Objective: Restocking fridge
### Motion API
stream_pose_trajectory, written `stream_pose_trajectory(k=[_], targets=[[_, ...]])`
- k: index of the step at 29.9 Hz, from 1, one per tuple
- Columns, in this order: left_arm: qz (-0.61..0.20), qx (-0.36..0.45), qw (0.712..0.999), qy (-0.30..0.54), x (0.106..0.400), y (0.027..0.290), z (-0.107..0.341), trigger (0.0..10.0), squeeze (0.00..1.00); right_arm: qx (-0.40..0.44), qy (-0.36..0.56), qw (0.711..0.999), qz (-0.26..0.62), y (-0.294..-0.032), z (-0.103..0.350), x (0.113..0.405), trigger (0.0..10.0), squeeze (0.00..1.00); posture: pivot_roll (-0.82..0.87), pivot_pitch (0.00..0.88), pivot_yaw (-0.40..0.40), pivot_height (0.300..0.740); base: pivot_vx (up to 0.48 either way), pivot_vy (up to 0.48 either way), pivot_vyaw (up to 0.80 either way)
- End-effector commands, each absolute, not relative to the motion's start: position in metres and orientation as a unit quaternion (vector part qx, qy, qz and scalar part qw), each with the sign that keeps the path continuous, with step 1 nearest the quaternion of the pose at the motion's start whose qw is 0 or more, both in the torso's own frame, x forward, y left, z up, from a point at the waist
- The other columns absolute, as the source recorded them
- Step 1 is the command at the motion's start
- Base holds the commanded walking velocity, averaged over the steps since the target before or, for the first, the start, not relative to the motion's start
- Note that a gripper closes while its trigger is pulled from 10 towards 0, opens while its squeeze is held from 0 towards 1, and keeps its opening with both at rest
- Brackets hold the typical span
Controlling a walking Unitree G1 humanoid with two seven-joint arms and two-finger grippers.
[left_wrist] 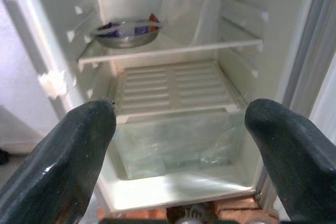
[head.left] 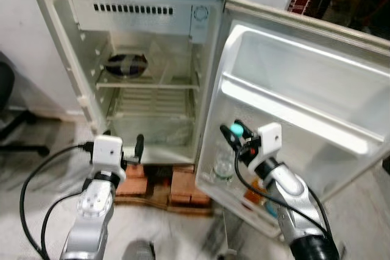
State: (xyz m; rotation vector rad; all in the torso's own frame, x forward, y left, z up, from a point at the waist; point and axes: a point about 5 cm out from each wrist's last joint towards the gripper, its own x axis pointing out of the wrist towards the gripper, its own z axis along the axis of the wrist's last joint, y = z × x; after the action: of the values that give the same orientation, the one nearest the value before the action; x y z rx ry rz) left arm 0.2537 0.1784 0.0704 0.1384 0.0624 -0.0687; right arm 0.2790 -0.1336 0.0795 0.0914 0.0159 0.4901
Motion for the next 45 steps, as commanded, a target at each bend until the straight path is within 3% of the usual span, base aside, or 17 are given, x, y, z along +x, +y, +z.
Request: stream_pose_trajectory(k=[1, 21, 45], targets=[[-0.037, 0.071, 0.996, 0.045, 0.252, 0.178, 0.066, 10.0, 0.00, 0.042, 0.004, 0.969, 0.243, -0.134, 0.081, 0.280, 10.0, 0.00, 0.07, 0.000, -0.063, 0.625, 0.000, 0.000, 0.00], [-0.046, 0.062, 0.996, 0.042, 0.253, 0.176, 0.065, 10.0, 0.00, 0.008, -0.050, 0.978, 0.202, -0.137, 0.097, 0.294, 10.0, 0.00, 0.07, 0.000, -0.063, 0.625, 0.000, 0.000, 0.00], [-0.044, 0.055, 0.996, 0.053, 0.251, 0.175, 0.060, 10.0, 0.00, -0.020, -0.083, 0.973, 0.215, -0.133, 0.109, 0.297, 10.0, 0.00, 0.06, 0.000, -0.060, 0.625, 0.259, 0.000, 0.00]])
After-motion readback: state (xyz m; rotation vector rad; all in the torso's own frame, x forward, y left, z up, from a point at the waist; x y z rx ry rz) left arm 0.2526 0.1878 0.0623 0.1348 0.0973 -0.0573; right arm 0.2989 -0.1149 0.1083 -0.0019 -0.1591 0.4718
